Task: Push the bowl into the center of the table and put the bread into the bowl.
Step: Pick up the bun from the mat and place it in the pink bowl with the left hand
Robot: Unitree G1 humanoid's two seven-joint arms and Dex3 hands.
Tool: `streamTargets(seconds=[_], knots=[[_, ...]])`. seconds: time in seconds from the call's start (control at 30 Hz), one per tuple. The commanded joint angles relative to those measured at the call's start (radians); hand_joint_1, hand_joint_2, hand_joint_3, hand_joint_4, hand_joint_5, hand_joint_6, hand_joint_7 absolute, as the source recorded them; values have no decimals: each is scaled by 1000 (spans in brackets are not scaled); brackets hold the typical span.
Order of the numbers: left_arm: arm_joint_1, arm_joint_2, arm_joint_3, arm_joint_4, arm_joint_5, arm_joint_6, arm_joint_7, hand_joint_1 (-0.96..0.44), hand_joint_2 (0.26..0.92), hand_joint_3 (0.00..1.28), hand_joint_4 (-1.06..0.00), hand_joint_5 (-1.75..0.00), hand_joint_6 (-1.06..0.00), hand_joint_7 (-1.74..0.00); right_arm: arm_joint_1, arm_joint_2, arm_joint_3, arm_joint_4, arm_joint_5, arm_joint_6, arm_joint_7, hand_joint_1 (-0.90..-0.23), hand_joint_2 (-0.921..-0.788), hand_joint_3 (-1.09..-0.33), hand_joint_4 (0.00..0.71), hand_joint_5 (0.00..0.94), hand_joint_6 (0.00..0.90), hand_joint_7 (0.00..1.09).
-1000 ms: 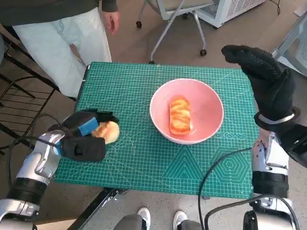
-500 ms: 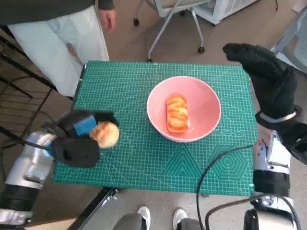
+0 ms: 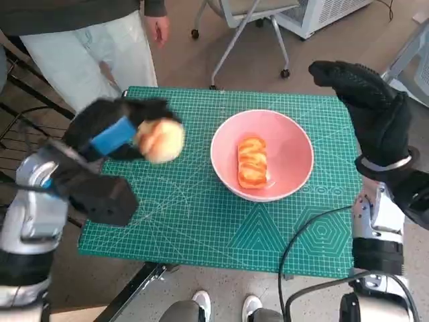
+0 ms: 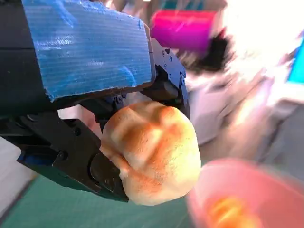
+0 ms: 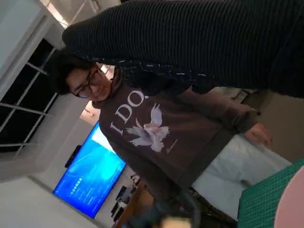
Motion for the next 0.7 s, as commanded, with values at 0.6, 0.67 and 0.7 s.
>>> streamTargets(seconds=[0.6,0.67,0.7], knots=[[-418,-339,-252,499,111,-113,107,2,914,8,-807,-1065,-676,-1083,10,-12,2,0,-28,-17,1,-685,-921,-686,166,1,-1,456],[-440,-362,-270,559,121,-124,120,2,917,17,-787,-1087,-663,-1097,10,-17,-2,3,-29,-19,2,-685,-921,-683,166,1,-1,457],[-450,-371,-277,587,125,-129,127,2,918,27,-764,-1106,-656,-1110,10,-19,-3,4,-29,-20,3,-684,-921,-680,168,2,0,457]])
